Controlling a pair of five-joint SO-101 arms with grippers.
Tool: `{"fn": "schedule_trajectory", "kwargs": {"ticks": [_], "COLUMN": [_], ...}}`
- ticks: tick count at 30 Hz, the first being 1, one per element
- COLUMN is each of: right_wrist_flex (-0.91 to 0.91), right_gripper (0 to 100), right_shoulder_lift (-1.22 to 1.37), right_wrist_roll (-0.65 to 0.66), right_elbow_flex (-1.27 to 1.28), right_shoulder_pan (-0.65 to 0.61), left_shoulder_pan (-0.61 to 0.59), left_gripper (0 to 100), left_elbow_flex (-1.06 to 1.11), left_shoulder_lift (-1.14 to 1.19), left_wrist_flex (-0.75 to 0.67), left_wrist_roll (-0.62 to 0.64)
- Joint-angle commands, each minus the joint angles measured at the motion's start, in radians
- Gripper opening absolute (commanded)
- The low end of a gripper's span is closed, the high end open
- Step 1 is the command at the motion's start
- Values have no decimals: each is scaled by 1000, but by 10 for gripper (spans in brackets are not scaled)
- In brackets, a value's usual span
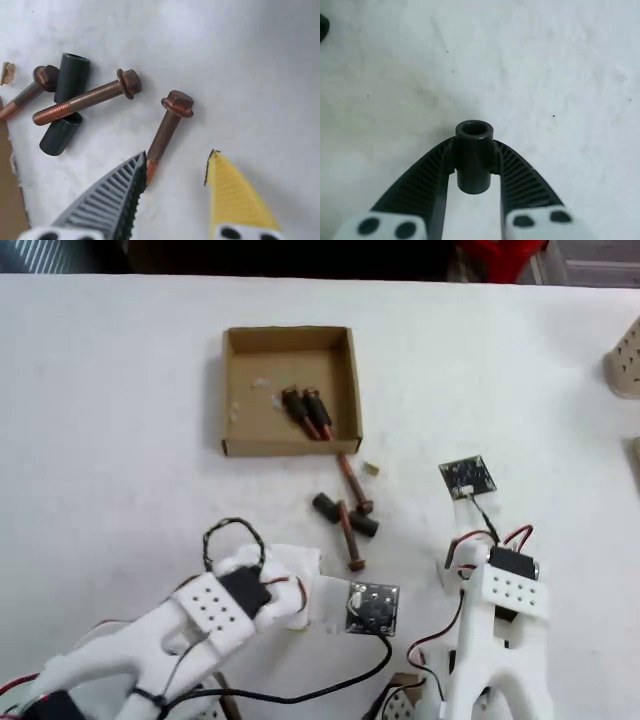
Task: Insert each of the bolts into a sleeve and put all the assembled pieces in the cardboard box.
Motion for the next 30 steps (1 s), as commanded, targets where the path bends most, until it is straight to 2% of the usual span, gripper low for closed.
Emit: {"fn": "schedule_trajectory", "kwargs": {"ticks": [1, 10, 17, 22, 30], "right_wrist_flex": [-15, -15, -15, -15, -15], "right_gripper": [17, 17, 17, 17, 17], "right_shoulder_lift": [-21, -24, -24, -24, -24], "right_wrist_roll": [2, 6, 5, 3, 3], "right_elbow_flex": [-6, -6, -6, -6, -6], "right_shoulder_pan": [8, 8, 8, 7, 7], "left_shoulder_pan": [-10, -4, 62, 125, 122], "left_gripper": [215, 215, 213, 139, 135], "left_elbow_flex": [-92, -232, -236, -241, -238], "left_shoulder_lift": [142, 346, 358, 364, 366], "left_wrist_flex": [-51, -58, -58, -60, -60], "left_wrist_roll": [-23, -20, -18, 18, 20]}}
